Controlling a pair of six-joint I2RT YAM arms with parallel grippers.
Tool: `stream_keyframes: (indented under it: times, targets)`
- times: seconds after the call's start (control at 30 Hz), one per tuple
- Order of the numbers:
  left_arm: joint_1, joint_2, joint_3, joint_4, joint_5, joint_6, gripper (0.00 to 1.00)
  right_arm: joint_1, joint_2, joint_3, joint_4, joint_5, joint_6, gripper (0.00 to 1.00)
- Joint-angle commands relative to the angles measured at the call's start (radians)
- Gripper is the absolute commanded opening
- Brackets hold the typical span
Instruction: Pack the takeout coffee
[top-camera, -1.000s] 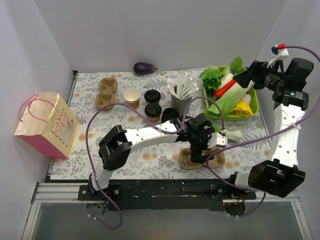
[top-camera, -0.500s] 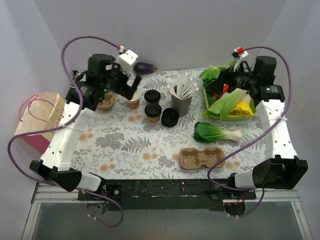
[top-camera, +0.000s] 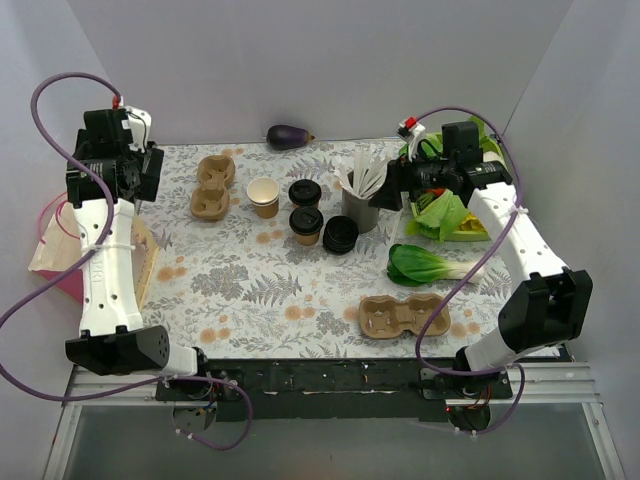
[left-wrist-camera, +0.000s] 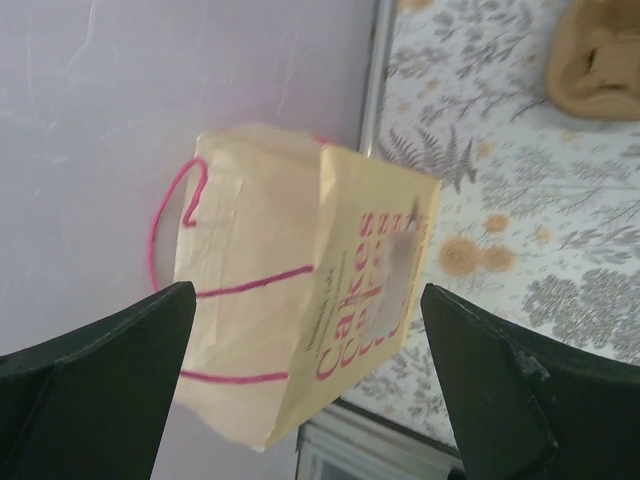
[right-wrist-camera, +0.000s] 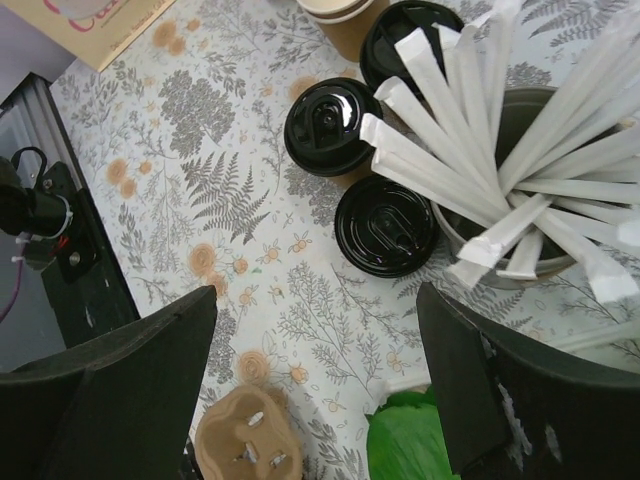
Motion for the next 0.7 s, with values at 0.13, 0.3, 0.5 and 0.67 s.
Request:
stream_keyframes:
  times: [0.13,0.3,0.5,0.67]
  targets:
    - [0.145,0.05,0.167,-0.237,-0.083,-0.001,0.98,0.056,0.051,0.082,-0.061,-0.026,-0.043,0.88]
    - [0.185,0.038,0.132,-0.227,-0.121,0.01,0.98,0.061,0.043,0.065,-0.058,-0.023,-0.043,0.88]
    - [0.223,0.054,0.034,-0.236,-0.03,-0.037,0.98,0.068,0.017,0.01,-0.043,-0.026,-0.023,0.88]
    - [0.23,0.091,0.0,-0.221,0.072,-0.053,0.98,0.07,-0.001,-0.018,-0.03,-0.02,-0.022,0.88]
